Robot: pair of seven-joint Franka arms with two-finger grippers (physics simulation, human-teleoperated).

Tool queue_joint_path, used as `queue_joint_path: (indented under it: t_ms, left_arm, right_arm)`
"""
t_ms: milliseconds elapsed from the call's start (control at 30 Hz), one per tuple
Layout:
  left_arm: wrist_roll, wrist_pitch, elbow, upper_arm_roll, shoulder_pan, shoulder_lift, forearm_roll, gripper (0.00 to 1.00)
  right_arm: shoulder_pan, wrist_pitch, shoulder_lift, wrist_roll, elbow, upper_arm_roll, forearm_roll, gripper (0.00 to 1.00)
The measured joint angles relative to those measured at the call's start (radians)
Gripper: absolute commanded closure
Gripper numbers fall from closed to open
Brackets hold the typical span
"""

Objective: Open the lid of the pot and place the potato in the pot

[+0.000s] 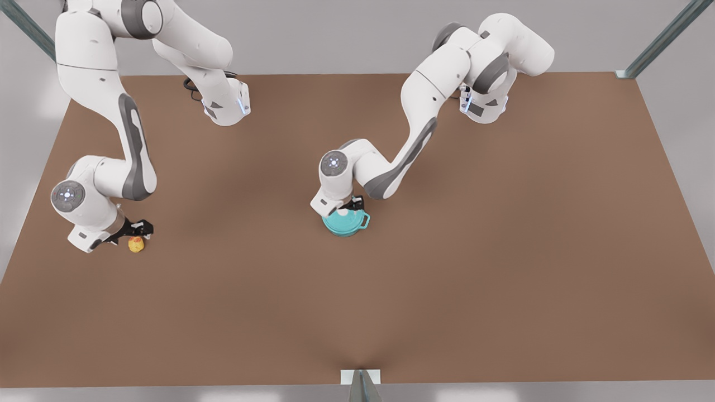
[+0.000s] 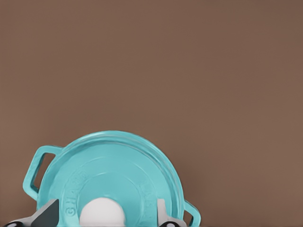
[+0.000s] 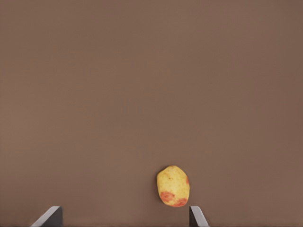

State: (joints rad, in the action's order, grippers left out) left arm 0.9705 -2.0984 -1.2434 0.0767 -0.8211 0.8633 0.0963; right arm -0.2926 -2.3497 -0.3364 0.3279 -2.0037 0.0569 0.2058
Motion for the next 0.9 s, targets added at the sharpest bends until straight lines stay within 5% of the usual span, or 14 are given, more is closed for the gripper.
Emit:
queue_joint_path:
  t_ms: [100,200,300,433,700,733,800,900]
  left_arm:
    - [0.025,-0.005,-0.007,0.000,-0.003,0.000,0.004,0.19]
    - [0.046,-0.007,-0.010,0.000,-0.004,0.000,0.007,0.48]
    - [0.065,-0.006,-0.009,-0.001,-0.002,-0.003,0.009,0.58]
    - [0.082,0.005,0.008,-0.047,0.022,-0.018,0.009,0.58]
    - [0.015,0.000,0.042,-0.052,0.345,0.052,-0.001,0.57]
    - [0.002,-0.016,0.042,-0.053,0.358,0.070,-0.002,0.50]
    - [-0.028,-0.044,0.042,-0.055,0.368,0.083,-0.007,0.00]
    - [-0.082,-0.055,0.040,-0.055,0.371,0.054,-0.008,0.00]
  right_arm:
    - [-0.160,-0.022,-0.060,0.015,-0.007,0.140,0.012,0.00]
    - [-0.241,-0.040,-0.102,0.028,-0.008,0.207,0.029,0.00]
    - [-0.285,-0.052,-0.135,0.039,-0.005,0.226,0.061,0.00]
    - [-0.369,-0.062,-0.168,0.050,-0.002,0.274,0.119,0.00]
    - [-0.425,-0.092,-0.241,0.067,0.023,0.295,0.200,0.00]
    - [-0.431,-0.095,-0.247,0.069,0.027,0.295,0.209,0.00]
    - [-0.439,-0.100,-0.261,0.072,0.035,0.296,0.227,0.00]
    - [-0.452,-0.106,-0.286,0.076,0.049,0.302,0.251,0.00]
